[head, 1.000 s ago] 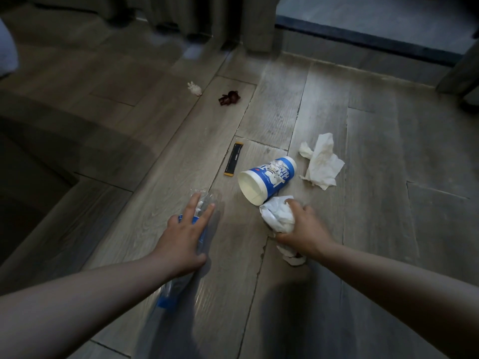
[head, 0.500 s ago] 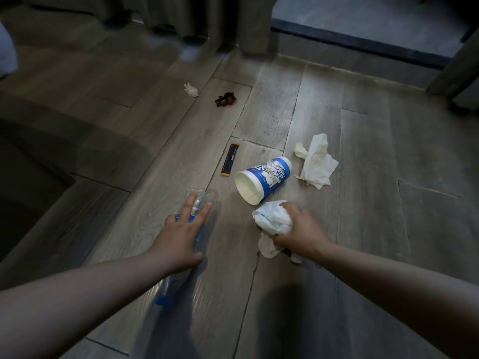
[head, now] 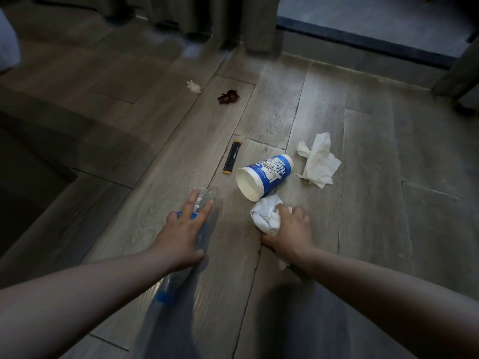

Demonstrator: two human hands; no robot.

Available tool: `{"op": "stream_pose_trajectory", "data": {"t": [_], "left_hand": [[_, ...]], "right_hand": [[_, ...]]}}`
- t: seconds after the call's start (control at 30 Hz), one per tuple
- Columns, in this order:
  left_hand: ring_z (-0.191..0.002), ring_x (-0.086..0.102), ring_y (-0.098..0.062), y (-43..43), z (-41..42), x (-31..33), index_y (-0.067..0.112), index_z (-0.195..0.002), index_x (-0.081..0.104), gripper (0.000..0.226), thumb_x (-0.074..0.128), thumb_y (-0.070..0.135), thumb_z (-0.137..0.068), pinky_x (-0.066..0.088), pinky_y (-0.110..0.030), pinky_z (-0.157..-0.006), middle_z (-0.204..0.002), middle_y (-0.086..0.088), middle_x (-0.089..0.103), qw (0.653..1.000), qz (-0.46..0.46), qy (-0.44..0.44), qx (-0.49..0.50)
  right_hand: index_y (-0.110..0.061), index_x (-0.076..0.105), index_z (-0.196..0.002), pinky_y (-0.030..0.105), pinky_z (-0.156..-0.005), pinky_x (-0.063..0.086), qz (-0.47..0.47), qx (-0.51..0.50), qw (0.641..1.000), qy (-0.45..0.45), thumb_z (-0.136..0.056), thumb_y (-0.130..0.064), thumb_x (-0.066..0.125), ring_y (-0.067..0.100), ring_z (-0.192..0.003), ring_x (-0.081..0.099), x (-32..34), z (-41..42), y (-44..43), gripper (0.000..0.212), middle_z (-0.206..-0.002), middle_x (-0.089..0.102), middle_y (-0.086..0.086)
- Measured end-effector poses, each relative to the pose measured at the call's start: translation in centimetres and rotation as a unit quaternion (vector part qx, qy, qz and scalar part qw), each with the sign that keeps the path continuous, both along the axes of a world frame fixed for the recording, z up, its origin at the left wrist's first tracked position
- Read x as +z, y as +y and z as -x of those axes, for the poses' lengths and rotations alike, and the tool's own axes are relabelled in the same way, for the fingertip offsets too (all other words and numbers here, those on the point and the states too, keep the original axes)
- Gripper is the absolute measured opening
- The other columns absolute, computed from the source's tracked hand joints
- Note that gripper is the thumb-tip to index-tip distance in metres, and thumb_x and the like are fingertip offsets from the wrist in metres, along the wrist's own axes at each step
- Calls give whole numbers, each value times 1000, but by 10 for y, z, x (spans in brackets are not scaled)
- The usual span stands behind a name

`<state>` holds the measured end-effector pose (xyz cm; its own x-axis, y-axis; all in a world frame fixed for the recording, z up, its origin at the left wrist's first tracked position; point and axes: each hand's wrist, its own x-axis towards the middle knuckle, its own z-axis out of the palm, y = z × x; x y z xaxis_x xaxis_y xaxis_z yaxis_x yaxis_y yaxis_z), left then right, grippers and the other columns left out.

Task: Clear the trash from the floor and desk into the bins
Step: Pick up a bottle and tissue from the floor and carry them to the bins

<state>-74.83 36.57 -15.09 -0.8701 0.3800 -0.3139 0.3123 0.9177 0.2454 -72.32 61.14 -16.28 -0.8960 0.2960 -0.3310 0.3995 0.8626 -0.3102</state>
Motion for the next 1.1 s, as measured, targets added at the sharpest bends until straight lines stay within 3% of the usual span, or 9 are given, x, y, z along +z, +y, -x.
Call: {"op": "stream_pose_trajectory", "data": {"t": [0.1,0.23,0.5,0.83,1.1], "left_hand": [[-128,31,-30,0,0,-1,42,-147,-15,111,71,38,-76,47,-25,-88,-147,9,-42,1000,0,3,-2],[-130,30,-30,0,0,0,43,-147,-15,112,72,39,-76,47,-26,-90,-148,9,-42,1000,-1,-3,0],[-134,29,-32,-2,0,13,41,-150,-7,113,75,33,-73,46,-31,-97,-151,14,-36,998,-37,-47,8],[-136,31,-28,9,-17,48,42,-150,0,110,76,27,-72,53,-33,-92,-150,20,-33,993,-86,-83,9],[-132,37,-25,10,-25,47,41,-150,-1,109,76,23,-75,55,-31,-87,-152,18,-31,990,-80,-113,-3]], "right_hand": [[-30,41,-130,36,-91,41,21,1,1000,22,-68,-45,75,27,-117,39,0,-3,6,72,-129,39,7],[-29,39,-135,36,-94,39,75,-24,997,21,-71,-42,75,26,-121,38,5,-6,10,75,-134,38,5],[-26,40,-133,46,-95,47,142,-47,988,35,-70,-37,76,28,-115,48,38,-17,15,73,-126,41,6],[-27,46,-126,33,-78,45,157,-48,984,71,-66,-39,79,18,-100,51,68,-38,27,70,-121,46,3],[-24,48,-127,29,-73,42,140,-59,988,33,-66,-38,77,19,-99,54,57,-49,52,70,-119,52,3]]}}
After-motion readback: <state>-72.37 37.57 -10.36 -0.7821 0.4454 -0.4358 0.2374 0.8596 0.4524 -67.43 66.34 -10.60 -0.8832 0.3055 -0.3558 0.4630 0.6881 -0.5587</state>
